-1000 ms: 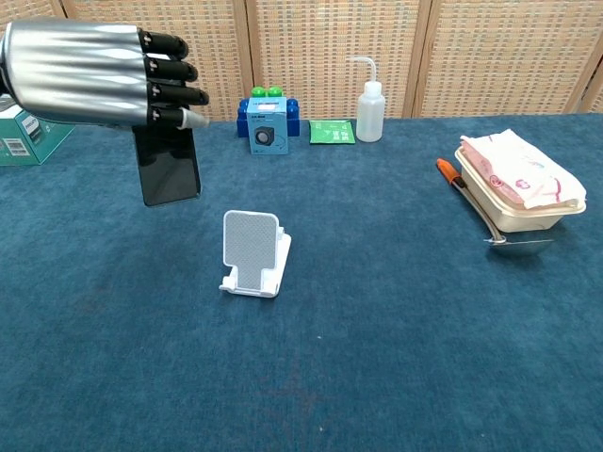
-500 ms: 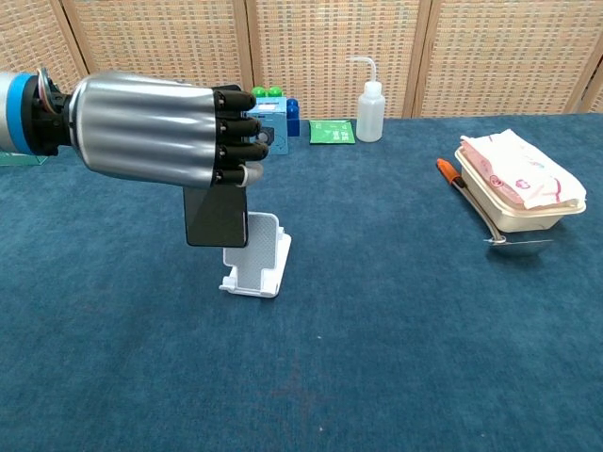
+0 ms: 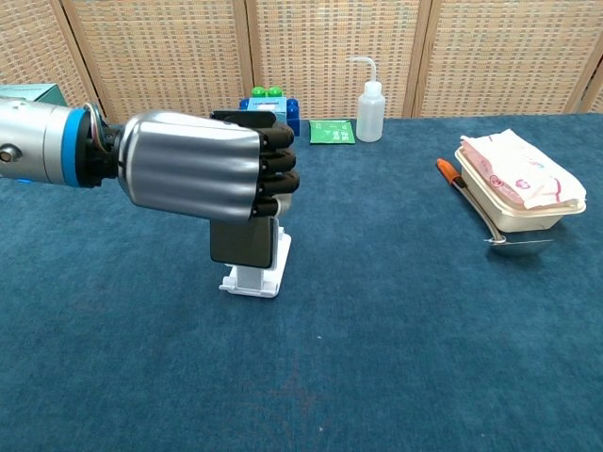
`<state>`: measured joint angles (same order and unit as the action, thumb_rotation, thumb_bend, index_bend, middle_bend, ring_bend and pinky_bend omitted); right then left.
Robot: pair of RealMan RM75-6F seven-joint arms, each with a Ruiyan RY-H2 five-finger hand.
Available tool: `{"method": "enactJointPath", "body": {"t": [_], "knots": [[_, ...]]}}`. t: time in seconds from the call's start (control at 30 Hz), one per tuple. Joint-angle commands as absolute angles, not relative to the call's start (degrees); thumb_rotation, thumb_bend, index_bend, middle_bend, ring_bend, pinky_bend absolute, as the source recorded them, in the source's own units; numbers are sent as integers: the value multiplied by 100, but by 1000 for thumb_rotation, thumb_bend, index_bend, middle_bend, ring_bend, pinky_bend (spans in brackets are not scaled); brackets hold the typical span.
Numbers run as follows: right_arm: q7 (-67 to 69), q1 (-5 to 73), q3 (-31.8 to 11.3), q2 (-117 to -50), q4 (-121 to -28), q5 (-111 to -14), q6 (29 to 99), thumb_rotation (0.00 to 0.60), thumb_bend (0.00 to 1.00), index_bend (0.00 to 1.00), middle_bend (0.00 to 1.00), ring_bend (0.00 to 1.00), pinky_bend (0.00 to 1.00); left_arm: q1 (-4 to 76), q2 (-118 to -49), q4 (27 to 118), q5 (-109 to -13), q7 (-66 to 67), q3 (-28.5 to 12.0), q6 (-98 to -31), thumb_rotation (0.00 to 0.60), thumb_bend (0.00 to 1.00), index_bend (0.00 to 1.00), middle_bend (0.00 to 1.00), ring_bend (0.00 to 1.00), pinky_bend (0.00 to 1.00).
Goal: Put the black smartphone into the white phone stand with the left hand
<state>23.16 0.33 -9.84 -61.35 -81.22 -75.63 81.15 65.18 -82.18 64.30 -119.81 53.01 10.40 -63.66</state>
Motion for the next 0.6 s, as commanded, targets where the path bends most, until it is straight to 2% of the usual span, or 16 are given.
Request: {"method": "enactJointPath", "body": {"t": [0.03, 0.6], "knots": [[2395, 13, -984, -6119, -8091, -7577, 8131, 600, 260, 0, 0, 0, 0, 6469, -8358, 6488, -11983, 5488, 977, -6154, 600, 62, 445, 367, 457, 399], [2781, -41, -989, -6083, -7934, -7600, 8136, 600, 260, 0, 0, 0, 0, 6256, -8604, 6485, -11950, 6056, 685, -5705, 600, 63, 444, 367, 456, 398]]}}
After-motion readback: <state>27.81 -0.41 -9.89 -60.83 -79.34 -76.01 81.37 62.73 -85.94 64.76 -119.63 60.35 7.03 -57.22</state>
